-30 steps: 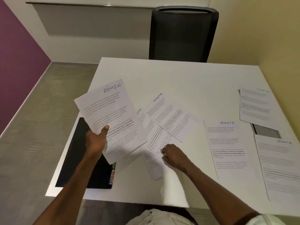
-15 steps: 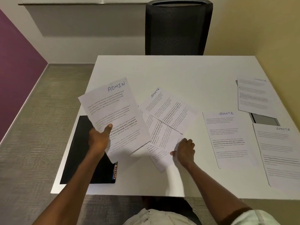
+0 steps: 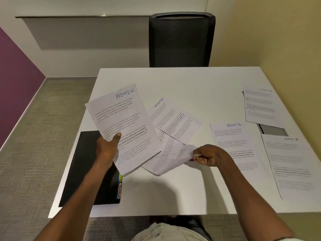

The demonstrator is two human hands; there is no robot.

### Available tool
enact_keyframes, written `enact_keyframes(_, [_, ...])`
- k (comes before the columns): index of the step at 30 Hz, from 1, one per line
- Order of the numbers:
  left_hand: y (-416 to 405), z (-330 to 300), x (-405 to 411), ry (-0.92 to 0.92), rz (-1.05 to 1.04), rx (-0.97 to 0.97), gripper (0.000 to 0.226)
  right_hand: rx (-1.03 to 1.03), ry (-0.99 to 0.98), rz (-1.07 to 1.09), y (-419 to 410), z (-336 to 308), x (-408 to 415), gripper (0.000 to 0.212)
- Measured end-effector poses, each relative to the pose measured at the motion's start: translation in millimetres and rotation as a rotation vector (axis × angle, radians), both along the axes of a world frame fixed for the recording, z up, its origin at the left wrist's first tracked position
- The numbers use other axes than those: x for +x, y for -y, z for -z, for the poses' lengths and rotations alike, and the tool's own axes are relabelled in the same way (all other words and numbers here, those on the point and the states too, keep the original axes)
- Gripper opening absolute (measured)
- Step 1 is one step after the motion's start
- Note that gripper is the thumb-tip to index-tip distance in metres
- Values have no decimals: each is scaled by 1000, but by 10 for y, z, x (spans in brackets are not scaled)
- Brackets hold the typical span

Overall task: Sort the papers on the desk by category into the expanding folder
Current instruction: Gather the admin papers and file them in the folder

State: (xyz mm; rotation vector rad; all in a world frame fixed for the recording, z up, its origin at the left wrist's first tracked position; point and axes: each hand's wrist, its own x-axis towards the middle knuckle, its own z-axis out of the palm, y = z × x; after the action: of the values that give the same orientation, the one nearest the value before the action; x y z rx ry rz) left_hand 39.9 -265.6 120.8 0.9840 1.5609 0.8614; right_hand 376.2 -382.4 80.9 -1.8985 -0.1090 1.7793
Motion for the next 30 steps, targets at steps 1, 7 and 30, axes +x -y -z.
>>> enact_keyframes(1, [-7,-6,22,3,5,5,25,-9,84,-47,23,-106,107,11])
enact_keyframes(7, [-23,-42,211,1,19,27,31,-32,686,-319,312,-952,580,14])
enact_keyframes(30, [31,87,624,-95,69,-110,28,68,240,143,855,297,398,19])
